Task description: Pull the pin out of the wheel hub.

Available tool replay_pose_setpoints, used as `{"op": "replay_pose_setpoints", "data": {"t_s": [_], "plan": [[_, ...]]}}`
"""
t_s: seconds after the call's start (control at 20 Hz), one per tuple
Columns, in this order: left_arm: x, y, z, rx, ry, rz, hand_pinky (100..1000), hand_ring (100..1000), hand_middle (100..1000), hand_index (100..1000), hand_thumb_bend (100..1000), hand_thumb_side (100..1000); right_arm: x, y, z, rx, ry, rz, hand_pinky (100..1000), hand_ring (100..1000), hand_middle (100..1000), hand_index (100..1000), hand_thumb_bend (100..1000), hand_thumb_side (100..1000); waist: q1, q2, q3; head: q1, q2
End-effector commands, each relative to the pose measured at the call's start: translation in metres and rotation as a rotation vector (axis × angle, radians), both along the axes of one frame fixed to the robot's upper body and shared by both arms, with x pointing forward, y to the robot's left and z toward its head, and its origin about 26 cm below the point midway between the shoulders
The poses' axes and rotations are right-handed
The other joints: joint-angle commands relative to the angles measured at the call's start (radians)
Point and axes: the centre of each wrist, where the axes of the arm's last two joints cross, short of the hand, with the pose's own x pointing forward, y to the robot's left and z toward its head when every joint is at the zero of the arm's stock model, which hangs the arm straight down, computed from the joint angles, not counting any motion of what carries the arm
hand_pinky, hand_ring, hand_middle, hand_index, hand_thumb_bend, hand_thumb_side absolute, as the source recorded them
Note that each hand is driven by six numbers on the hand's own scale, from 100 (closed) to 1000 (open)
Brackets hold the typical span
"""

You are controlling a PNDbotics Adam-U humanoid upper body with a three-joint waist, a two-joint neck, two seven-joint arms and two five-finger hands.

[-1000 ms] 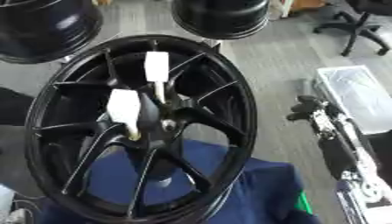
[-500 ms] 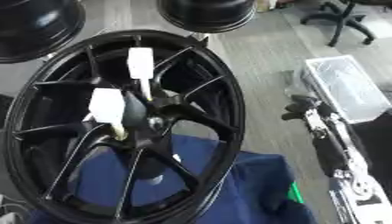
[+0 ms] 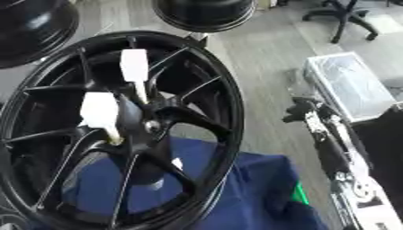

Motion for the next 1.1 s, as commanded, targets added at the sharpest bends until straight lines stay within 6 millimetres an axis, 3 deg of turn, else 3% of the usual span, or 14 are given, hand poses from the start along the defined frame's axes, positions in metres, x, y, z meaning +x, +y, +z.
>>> {"op": "replay_pose_setpoints", "data": {"t_s": [0.05, 0.25, 0.45, 0.5, 0.6, 0.75, 0.85, 1.0, 1.1], "plan": [[-0.014, -0.007, 0.027, 0.181, -0.068, -0.014, 789, 1000, 854, 819, 100, 532, -0.003, -0.004, 0.005, -0.036, -0.008, -0.01, 974, 622, 601, 753, 100, 663, 0.002, -0.017, 0.005, 0.001, 0.001], [-0.031, -0.035, 0.053, 0.409, -0.154, -0.061, 806, 1000, 846, 822, 100, 492, -0.004, -0.004, 0.003, -0.052, 0.007, -0.017, 974, 622, 601, 753, 100, 665, 0.008, -0.021, 0.015, 0.006, 0.004], [-0.042, -0.06, 0.058, 0.651, -0.204, -0.063, 823, 993, 846, 848, 100, 498, -0.005, -0.004, 0.003, -0.061, 0.017, -0.019, 973, 622, 601, 753, 100, 666, 0.013, -0.025, 0.02, 0.008, 0.005], [-0.043, -0.066, 0.057, 0.721, -0.211, -0.052, 827, 989, 847, 855, 100, 582, -0.005, -0.003, 0.002, -0.063, 0.02, -0.018, 973, 622, 601, 753, 100, 669, 0.014, -0.026, 0.021, 0.007, 0.004], [-0.044, -0.075, 0.053, 0.835, -0.216, -0.028, 836, 980, 848, 874, 100, 662, -0.006, -0.003, 0.002, -0.066, 0.024, -0.018, 973, 622, 601, 753, 100, 670, 0.016, -0.027, 0.022, 0.005, 0.004], [-0.044, -0.082, 0.046, 0.975, -0.205, -0.005, 847, 956, 831, 882, 100, 729, -0.005, -0.003, 0.003, -0.066, 0.026, -0.017, 974, 622, 600, 753, 100, 670, 0.017, -0.028, 0.021, 0.005, 0.003], [-0.044, -0.085, 0.044, 1.048, -0.203, 0.006, 845, 898, 801, 872, 100, 634, -0.005, -0.004, 0.003, -0.066, 0.028, -0.016, 973, 622, 600, 753, 100, 672, 0.017, -0.029, 0.02, 0.006, 0.003], [-0.044, -0.087, 0.041, 1.12, -0.215, 0.032, 841, 856, 792, 865, 100, 589, -0.005, -0.003, 0.003, -0.067, 0.033, -0.013, 973, 622, 600, 753, 100, 673, 0.018, -0.03, 0.02, 0.007, 0.002], [-0.043, -0.088, 0.039, 1.152, -0.218, 0.053, 842, 826, 790, 855, 182, 531, -0.005, -0.003, 0.003, -0.068, 0.033, -0.012, 973, 622, 600, 753, 100, 673, 0.018, -0.03, 0.019, 0.007, 0.0]]}}
